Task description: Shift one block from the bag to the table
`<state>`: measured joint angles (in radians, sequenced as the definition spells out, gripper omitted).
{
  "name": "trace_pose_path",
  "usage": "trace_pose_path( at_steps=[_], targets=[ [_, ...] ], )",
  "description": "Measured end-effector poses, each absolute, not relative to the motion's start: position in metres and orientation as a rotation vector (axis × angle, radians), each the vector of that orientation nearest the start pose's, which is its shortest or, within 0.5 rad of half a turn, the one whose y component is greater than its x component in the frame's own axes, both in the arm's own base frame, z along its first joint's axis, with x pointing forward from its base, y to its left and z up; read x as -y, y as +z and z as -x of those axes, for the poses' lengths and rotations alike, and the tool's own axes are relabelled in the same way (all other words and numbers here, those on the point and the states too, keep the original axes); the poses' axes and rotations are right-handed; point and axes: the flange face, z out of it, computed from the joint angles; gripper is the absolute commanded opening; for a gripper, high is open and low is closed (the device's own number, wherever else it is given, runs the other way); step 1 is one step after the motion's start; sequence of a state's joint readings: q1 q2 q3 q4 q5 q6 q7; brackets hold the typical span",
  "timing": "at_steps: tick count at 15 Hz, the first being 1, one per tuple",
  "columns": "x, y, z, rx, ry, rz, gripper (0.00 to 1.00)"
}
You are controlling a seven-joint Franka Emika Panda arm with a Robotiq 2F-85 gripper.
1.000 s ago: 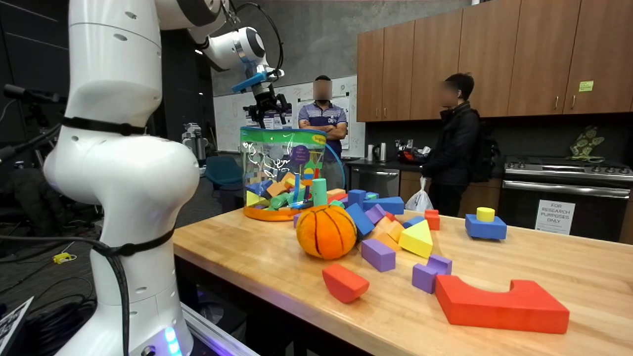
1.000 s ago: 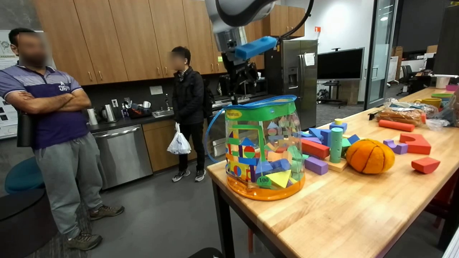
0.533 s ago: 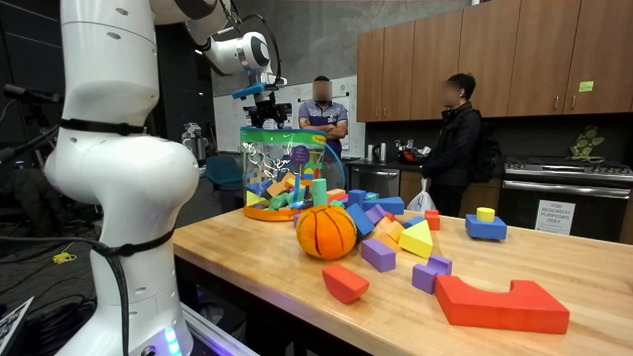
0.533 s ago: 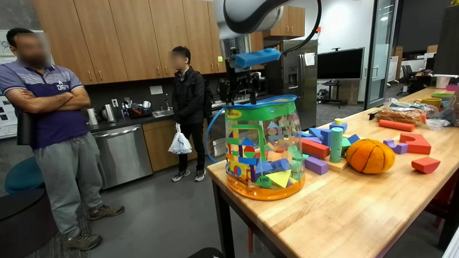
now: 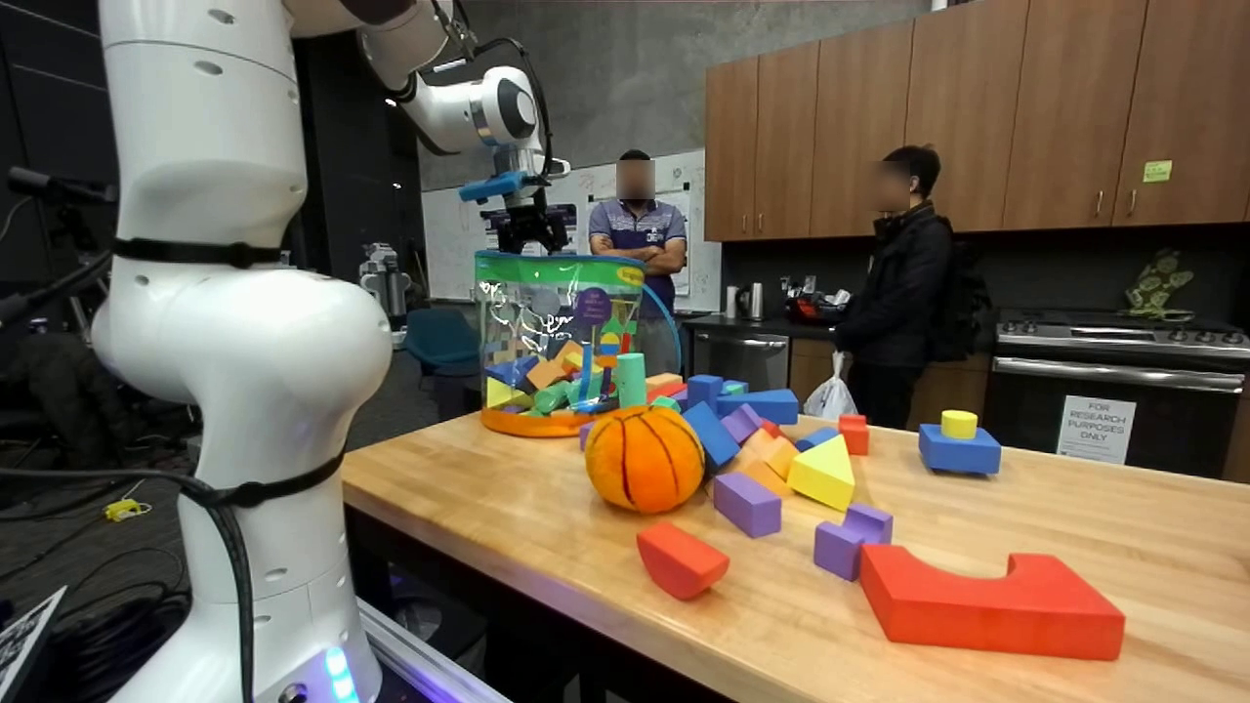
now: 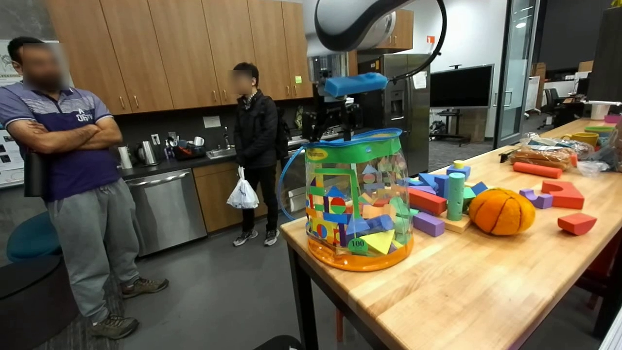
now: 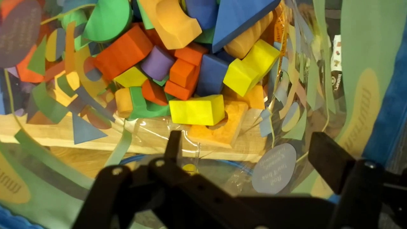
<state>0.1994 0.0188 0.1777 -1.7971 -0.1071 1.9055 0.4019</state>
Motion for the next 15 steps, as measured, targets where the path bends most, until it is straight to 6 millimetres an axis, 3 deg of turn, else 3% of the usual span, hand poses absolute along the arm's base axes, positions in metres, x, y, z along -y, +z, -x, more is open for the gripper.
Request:
trace_pose_path(
  at_steps=[6,15],
  targets=[
    [-0.208,0.524,-0.545,0.039,-0.173,3.233,1.0],
    [-0.167,0.504,-0.571,-0.059,-0.105,3.292,1.0]
  ],
)
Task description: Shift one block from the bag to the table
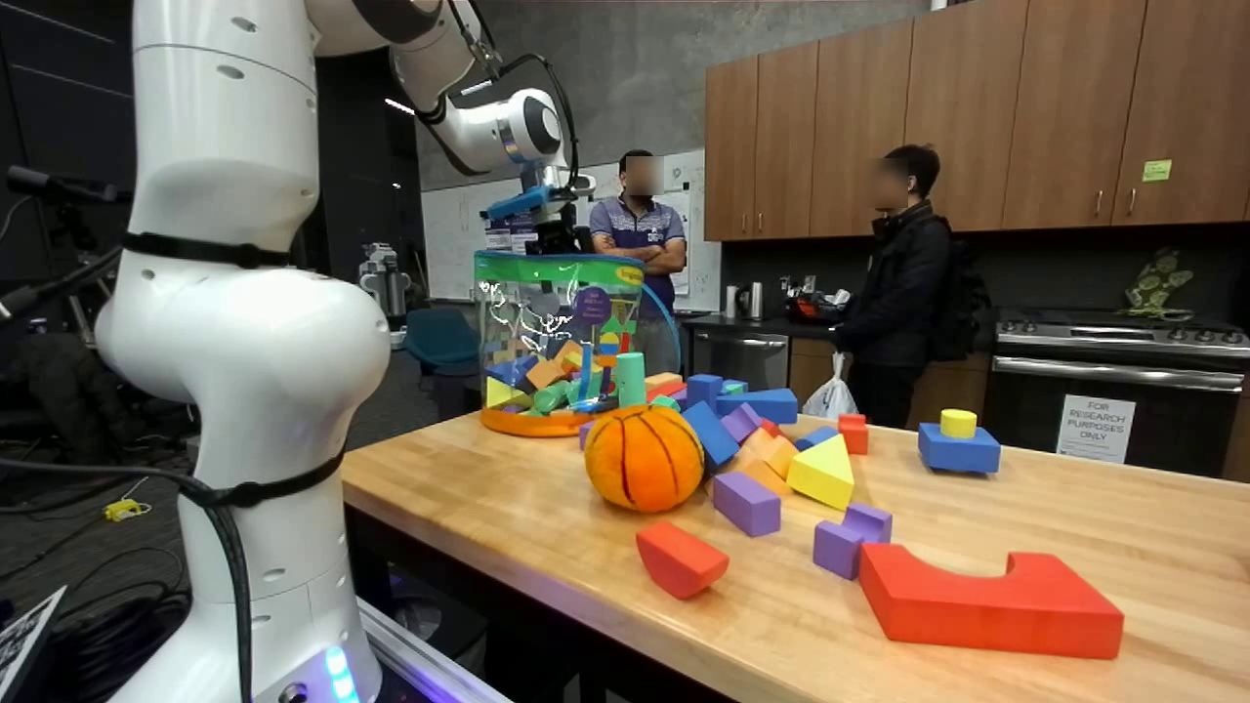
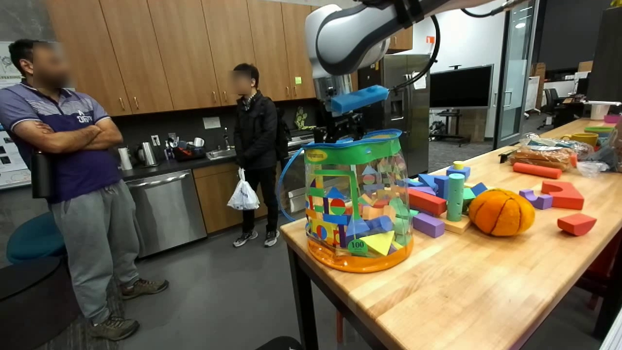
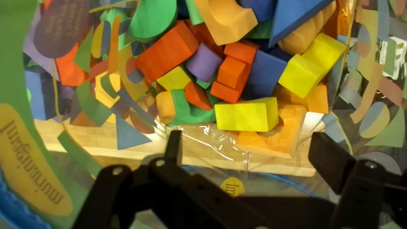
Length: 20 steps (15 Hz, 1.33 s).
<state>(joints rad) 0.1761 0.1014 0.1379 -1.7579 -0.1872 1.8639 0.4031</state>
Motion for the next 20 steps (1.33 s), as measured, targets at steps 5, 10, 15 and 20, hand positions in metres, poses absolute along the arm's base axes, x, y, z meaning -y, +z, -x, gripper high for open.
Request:
trace_pose_path(
  at_steps=[5,10,15,20],
  targets=[
    [-0.16,0.489,-0.577,-0.083,-0.051,3.298,1.0],
    [-0.167,0.472,-0.575,-0.076,0.042,3.296,1.0],
    [-0.185,0.458,-0.572,-0.027,0.094,3.299,1.0],
    [-0.201,0.455,-0.567,0.008,0.094,3.301,1.0]
  ],
)
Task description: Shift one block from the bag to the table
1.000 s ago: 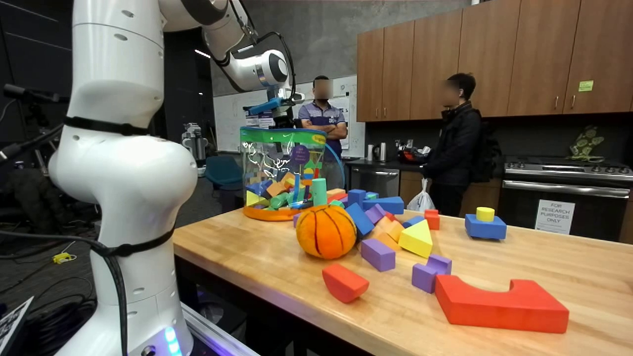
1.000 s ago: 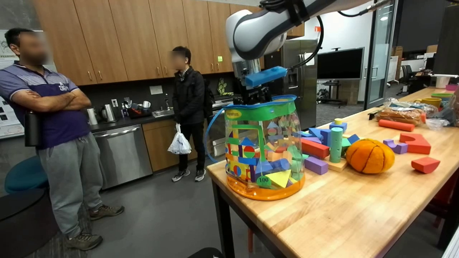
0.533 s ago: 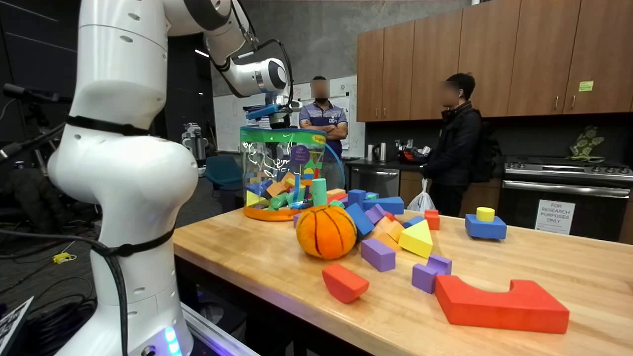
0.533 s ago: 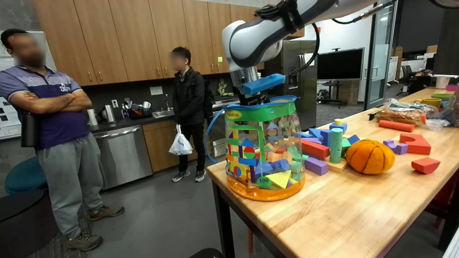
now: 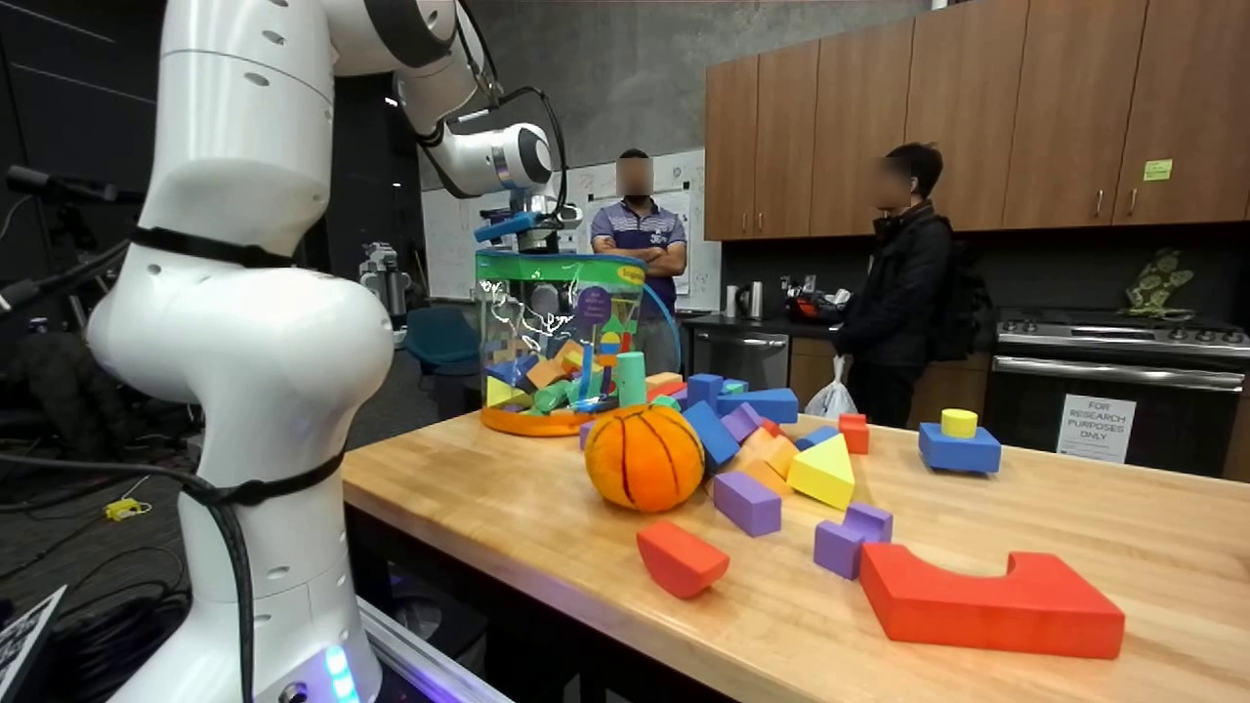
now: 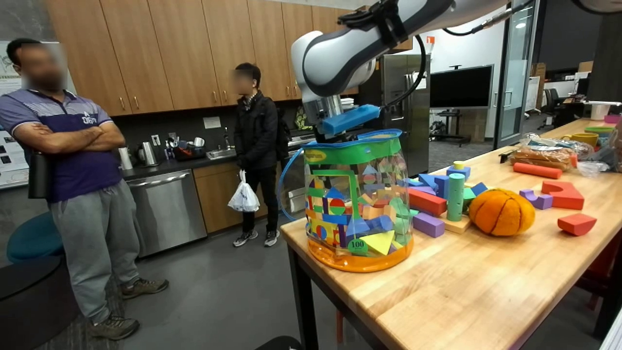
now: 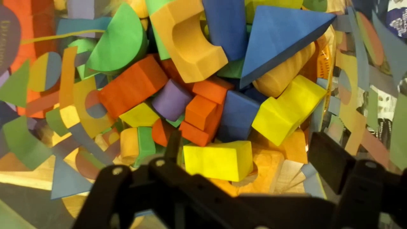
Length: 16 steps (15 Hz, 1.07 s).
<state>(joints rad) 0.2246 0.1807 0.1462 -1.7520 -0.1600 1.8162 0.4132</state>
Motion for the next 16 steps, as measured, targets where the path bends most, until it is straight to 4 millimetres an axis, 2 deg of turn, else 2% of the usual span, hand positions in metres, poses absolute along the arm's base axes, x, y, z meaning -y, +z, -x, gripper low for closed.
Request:
trace_pose_path(
  at_steps=[6,11,16],
  targets=[
    [-0.204,0.452,-0.568,0.011,0.102,3.3,1.0],
    [-0.207,0.424,-0.59,-0.001,0.154,3.297,1.0],
    [-0.191,0.407,-0.607,-0.096,0.2,3.307,1.0]
  ],
)
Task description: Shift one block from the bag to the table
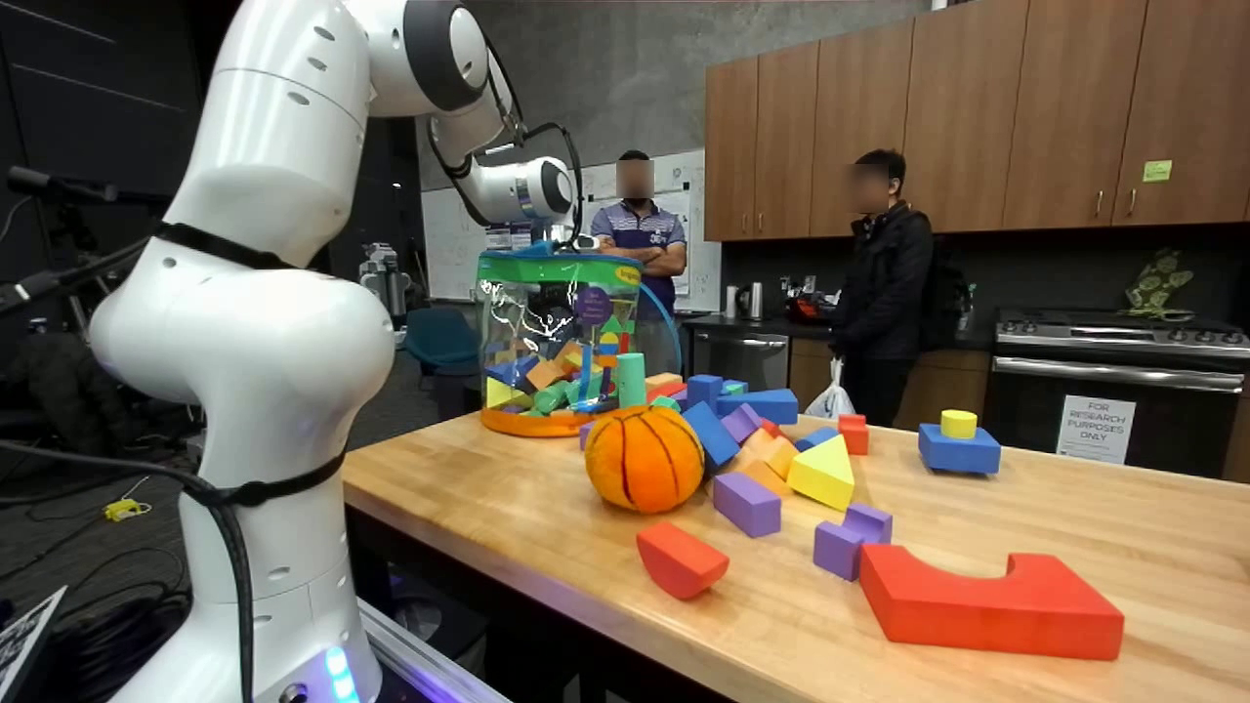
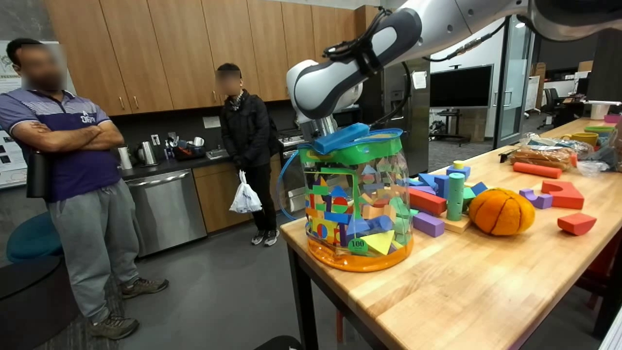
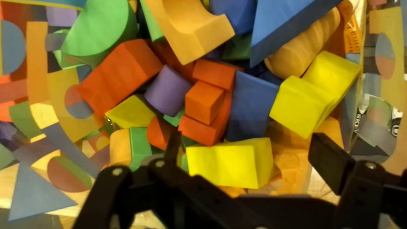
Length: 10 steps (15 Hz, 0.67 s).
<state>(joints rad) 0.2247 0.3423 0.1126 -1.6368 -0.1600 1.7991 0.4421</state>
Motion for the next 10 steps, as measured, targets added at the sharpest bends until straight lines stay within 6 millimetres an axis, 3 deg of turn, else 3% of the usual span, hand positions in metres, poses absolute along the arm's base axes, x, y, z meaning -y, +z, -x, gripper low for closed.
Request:
trace_pose_path(
  at_steps=[10],
  targets=[
    [-0.179,0.375,-0.616,-0.136,0.288,3.317,1.0]
  ],
)
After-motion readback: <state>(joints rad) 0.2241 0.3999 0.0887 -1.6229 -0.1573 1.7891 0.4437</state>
